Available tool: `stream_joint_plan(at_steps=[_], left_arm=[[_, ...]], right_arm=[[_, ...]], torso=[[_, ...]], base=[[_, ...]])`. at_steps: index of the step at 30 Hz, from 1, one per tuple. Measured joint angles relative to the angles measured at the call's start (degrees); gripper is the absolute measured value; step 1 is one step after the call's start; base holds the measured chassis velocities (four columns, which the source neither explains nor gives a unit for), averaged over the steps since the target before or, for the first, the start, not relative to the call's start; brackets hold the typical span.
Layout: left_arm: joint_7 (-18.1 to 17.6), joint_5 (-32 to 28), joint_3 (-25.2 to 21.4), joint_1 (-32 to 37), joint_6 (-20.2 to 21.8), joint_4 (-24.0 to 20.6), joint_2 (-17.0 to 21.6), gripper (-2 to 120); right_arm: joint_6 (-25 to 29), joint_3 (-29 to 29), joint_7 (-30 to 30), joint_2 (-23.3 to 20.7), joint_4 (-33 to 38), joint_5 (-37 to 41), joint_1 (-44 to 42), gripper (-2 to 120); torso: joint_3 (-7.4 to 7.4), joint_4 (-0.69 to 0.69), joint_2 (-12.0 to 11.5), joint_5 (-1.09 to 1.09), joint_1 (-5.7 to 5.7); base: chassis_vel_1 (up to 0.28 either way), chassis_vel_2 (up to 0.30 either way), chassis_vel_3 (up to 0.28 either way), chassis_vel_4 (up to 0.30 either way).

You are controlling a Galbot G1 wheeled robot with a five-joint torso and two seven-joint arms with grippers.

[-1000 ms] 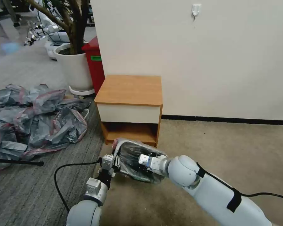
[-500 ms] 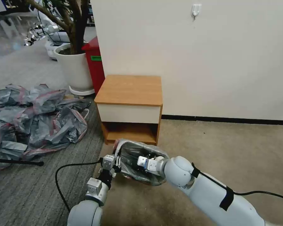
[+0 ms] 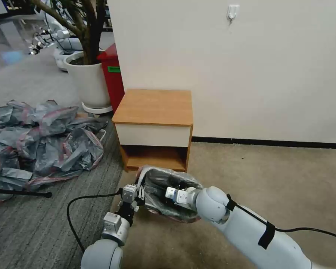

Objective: Pick up the garbage bag from the table and place it over the trash can.

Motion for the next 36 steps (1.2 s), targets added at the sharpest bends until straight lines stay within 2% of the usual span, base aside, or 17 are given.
stream_joint_plan(at_steps=[23,36], left_arm=[[-0.05,-0.40,0.64,-0.19,0.27,0.27,-0.32,5],[-0.09,-0.39,0.66,-0.19,0.29,0.36,-0.33,5]], right_arm=[[0.45,-0.11,0.04,2.22,-5.31,-1.94,0.71,0],[-1.01,0.17,0.38,3.92,-9.30,0.99,1.22,0]], torso=[[0.00,0.00,0.00,0.00,0.00],[0.00,0.00,0.00,0.00,0.00]], base=[[0.000,0.000,0.000,0.000],[0.000,0.000,0.000,0.000]])
